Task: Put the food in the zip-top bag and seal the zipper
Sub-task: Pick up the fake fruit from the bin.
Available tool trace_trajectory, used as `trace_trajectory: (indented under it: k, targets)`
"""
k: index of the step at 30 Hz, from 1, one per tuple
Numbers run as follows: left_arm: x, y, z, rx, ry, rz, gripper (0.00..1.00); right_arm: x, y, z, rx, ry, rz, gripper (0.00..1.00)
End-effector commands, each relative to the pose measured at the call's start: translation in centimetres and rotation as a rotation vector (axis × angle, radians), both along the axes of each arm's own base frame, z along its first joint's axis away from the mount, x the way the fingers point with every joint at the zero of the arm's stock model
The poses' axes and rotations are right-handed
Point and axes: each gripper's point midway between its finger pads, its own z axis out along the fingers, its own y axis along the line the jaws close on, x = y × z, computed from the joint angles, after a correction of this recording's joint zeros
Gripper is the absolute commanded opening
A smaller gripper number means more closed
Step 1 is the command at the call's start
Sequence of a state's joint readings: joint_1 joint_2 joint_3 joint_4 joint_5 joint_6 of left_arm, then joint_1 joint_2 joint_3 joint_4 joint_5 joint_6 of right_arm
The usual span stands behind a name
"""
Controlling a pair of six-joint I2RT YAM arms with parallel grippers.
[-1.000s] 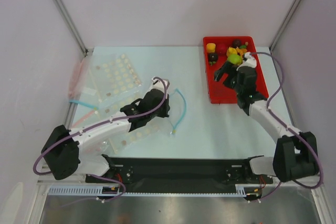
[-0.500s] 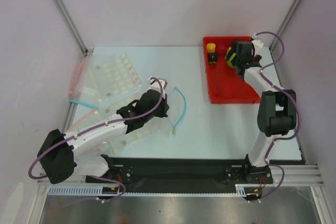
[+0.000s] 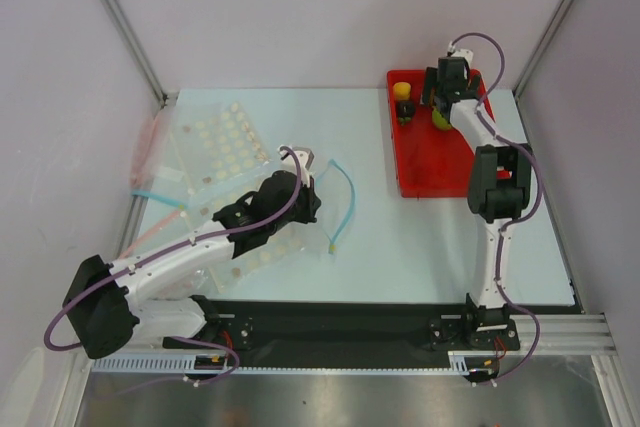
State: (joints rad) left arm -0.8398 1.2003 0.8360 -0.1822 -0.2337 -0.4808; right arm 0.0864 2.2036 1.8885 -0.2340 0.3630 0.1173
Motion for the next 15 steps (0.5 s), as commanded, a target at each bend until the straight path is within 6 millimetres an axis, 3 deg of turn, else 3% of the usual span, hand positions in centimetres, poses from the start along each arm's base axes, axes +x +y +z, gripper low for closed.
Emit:
trace_trajectory:
  k: [1,2,4,7,8,12,15]
  targets:
    - [0.1,-0.6,1.3,-0.042,-0.014,-0.015,0.0,-0.3,-0.3,-3.9,-0.035,0.153,0.043,1.0]
    - [0.1,-0.7,1.2,-0.041,-0.013,-0.015,0.0,0.3,-0.3,-3.2,-0.029,0.139,0.037,1.0]
    - [0.1,-0.7,1.2,-0.041,-0.011,-0.017,0.0,0.0,-0.4,-5.7,-0.025,0.209,0.025,1.0]
    - [0.1,-0.7,1.3,-0.041,-0.011,-0.017,0.0,0.0,-1.1,-6.5,-0.021,0.241,-0.016,1.0]
    - [0.1,-0.7,1.2,-0.041,-0.011,-0.017,0.0,-0.1,-1.3,-7.8,-0.015,0.262,-0.031,1.0]
    - [0.0,-0.7,1.2,-0.04,-0.009,-0.019,0.01,-0.4,-2.3,-9.0,0.021,0.278,-0.062,1.0]
    - [0.0,-0.8,1.2,-0.044,-0.007,-0.025,0.0,-0.3,-2.2,-8.5,0.035,0.259,-0.046,0.92]
